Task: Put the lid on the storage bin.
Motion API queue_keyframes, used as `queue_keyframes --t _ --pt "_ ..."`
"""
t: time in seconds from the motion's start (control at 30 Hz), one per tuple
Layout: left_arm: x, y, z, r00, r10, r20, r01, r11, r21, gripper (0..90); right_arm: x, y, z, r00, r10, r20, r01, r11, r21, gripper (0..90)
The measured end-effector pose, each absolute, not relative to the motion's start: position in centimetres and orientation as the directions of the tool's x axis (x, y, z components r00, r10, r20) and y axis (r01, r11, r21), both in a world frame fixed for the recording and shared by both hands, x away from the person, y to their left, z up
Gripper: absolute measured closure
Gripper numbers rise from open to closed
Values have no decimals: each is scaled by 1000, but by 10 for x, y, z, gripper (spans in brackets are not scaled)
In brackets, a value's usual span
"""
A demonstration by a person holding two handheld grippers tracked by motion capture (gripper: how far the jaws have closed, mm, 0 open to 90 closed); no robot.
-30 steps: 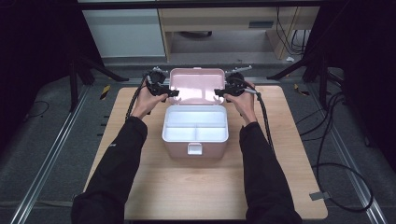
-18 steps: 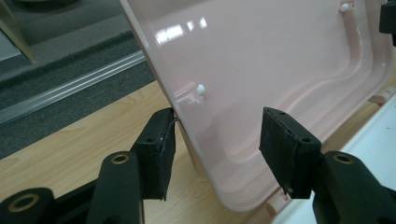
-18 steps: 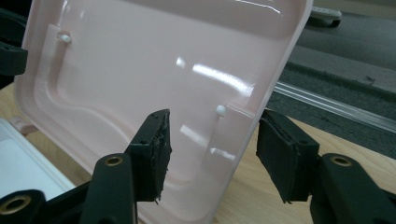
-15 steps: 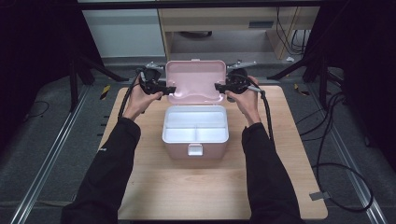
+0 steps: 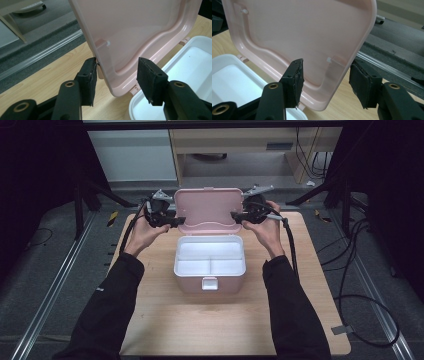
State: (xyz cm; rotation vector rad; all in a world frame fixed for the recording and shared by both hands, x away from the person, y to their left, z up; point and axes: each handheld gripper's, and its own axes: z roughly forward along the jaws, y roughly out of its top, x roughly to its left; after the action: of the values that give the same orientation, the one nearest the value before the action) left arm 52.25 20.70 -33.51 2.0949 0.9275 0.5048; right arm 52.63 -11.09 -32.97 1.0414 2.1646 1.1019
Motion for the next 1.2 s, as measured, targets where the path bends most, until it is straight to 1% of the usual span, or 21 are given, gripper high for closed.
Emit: queue_keyframes --t 0.17,0.4,0.63,0.7,0.73,0.87,0.97,1.03,1.2 --pt "513 207 -333 664 746 55 433 -444 785 540 515 -113 -327 -593 800 -92 394 388 833 458" --pt "492 205 -333 683 723 108 404 -496 769 550 488 -119 -324 -614 782 -105 371 403 837 466" --pt "472 209 -335 704 700 119 381 -514 769 578 464 -124 -327 -642 760 -103 346 407 845 467" --pt "469 209 -335 708 695 125 377 -522 765 586 458 -125 -330 -652 750 -108 339 415 844 470" --pt "462 209 -337 717 682 148 364 -546 754 590 454 -126 -331 -661 743 -105 338 420 842 474" --pt "450 208 -343 738 651 181 343 -592 729 615 442 -131 -338 -692 712 -120 324 454 830 516" --pt "445 209 -347 752 634 179 340 -606 719 624 437 -132 -343 -704 699 -128 322 474 820 523" --pt "438 210 -354 764 616 192 332 -630 702 633 431 -133 -351 -718 680 -149 321 513 796 546" --pt "430 214 -367 771 606 195 335 -647 684 632 422 -139 -366 -732 662 -162 332 554 764 538"
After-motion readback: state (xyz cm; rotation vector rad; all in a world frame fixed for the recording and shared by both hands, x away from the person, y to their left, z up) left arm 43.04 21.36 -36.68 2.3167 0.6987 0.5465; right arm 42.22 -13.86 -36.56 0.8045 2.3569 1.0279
